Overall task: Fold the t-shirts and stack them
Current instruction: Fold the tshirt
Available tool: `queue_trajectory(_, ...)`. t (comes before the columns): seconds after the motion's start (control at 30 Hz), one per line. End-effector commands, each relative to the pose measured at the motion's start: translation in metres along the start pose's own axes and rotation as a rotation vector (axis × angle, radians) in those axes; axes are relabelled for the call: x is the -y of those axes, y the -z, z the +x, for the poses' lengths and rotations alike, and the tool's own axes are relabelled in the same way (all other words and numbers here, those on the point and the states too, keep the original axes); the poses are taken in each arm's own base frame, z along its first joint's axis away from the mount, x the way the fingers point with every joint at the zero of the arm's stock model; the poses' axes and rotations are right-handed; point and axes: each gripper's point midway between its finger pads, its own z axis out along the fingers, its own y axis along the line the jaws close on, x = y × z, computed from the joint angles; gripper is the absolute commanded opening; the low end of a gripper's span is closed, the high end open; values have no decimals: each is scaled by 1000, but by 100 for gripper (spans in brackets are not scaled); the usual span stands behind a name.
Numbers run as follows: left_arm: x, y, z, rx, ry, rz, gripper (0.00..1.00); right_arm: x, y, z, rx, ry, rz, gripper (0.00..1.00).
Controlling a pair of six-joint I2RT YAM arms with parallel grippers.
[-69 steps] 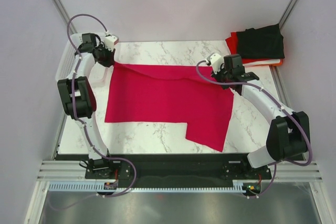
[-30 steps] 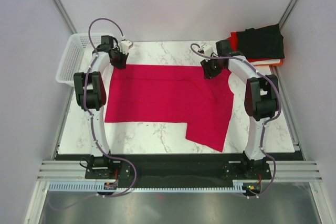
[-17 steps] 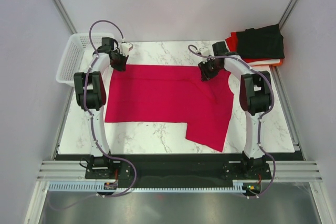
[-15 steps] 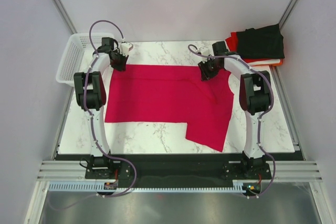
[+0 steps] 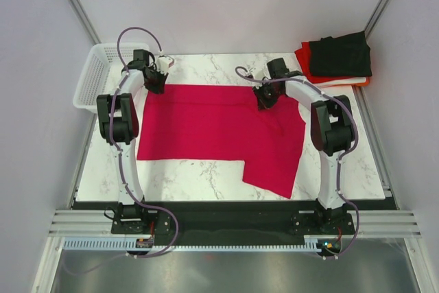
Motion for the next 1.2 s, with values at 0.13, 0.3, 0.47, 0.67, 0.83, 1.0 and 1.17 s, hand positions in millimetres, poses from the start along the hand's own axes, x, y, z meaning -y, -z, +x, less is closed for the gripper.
queue_trajectory(0.13, -4, 11, -16, 29, -48, -20, 20, -94, 40, -36, 60, 220, -24, 0)
queue_trajectory(0.3, -6, 10, -21, 43, -47, -15, 20, -119, 51, -35, 56, 267, 19, 34)
queue_trajectory(0.47, -7, 12, -27, 55, -36, -12, 20, -61, 56, -47, 82, 186, 154, 32)
queue_trajectory(0.67, -4, 8, -20, 17, -24, 5, 21, 22, 53, -40, 73, 80, 287, 30)
queue_trajectory(0.83, -2, 4, -13, -1, -11, 10, 21, 75, 51, -24, 50, 14, 379, 30)
queue_trajectory(1.0, 4, -3, -6, -35, -23, 12, 21, 101, 42, -7, 6, -7, 429, 29)
queue_trajectory(1.17, 4, -7, 1, -60, -31, 4, 21, 129, 30, 7, -31, -47, 485, 28)
